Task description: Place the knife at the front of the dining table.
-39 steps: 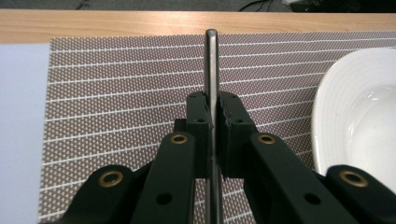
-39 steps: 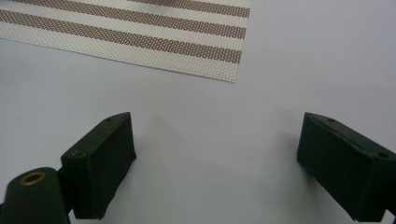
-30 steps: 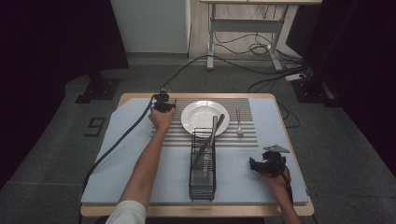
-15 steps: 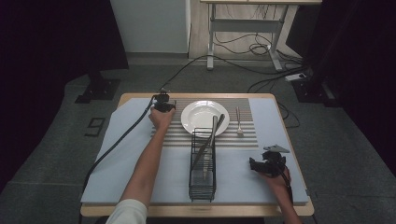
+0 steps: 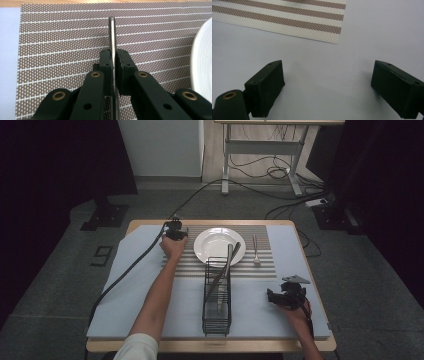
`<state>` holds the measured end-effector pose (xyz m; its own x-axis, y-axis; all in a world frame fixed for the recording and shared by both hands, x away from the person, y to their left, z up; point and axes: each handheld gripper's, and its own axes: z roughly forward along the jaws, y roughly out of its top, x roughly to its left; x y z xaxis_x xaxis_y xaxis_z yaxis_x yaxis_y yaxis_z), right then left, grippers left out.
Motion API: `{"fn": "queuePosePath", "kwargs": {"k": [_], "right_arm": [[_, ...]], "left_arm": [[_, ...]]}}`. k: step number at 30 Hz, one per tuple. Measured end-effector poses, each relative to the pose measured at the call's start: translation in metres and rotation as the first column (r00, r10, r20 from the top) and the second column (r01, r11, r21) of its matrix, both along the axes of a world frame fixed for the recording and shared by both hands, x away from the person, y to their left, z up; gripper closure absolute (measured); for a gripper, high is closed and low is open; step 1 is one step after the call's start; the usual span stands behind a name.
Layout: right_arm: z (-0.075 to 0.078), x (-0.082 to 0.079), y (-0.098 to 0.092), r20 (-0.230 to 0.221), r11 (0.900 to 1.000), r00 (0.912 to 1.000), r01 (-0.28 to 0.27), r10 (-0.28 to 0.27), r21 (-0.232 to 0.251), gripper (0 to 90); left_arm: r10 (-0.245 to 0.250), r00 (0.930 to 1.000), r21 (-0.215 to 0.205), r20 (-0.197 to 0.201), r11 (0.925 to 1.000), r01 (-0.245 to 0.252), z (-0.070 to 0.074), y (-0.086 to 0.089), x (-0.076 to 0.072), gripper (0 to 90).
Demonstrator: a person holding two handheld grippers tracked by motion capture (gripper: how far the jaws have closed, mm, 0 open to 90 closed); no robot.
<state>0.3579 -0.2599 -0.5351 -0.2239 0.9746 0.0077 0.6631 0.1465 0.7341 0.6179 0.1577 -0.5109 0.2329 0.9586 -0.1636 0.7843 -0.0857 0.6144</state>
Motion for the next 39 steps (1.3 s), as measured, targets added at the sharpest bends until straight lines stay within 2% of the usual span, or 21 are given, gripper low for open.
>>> {"fn": "queuePosePath", "kwargs": {"k": [3,7,23,25,28,33,39], "right_arm": [[0.000,0.000,0.000,0.000,1.000,1.0000,0.000,0.000,0.000,10.8],[0.000,0.000,0.000,0.000,1.000,1.0000,0.000,0.000,0.000,10.8],[0.000,0.000,0.000,0.000,1.000,1.0000,0.000,0.000,0.001,10.8],[0.000,0.000,0.000,-0.001,1.000,1.0000,0.001,-0.001,0.002,10.8],[0.000,0.000,0.000,-0.001,1.000,1.0000,0.001,-0.001,0.002,10.8],[0.000,0.000,0.000,-0.001,1.000,1.0000,0.001,-0.001,0.002,10.7],[0.000,0.000,0.000,0.000,1.000,1.0000,0.000,0.000,0.000,10.8]], "left_arm": [[-0.005,1.0000,0.024,0.004,0.9997,0.004,0.000,-0.003,0.000,83.8],[-0.004,1.0000,0.033,0.006,0.9994,0.004,0.000,-0.005,0.000,83.9],[-0.002,1.0000,0.037,0.003,0.9993,0.002,0.000,-0.005,0.000,83.0],[0.003,0.9998,0.056,0.019,0.9984,-0.005,0.000,-0.005,0.000,81.3],[-0.001,0.9998,0.052,0.018,0.9987,0.000,0.000,-0.004,0.000,79.5],[-0.001,0.9998,0.072,0.021,0.9974,0.000,0.002,-0.001,0.000,73.9],[-0.020,0.9985,0.053,0.051,0.9984,0.017,0.014,0.001,-0.004,68.1]]}}
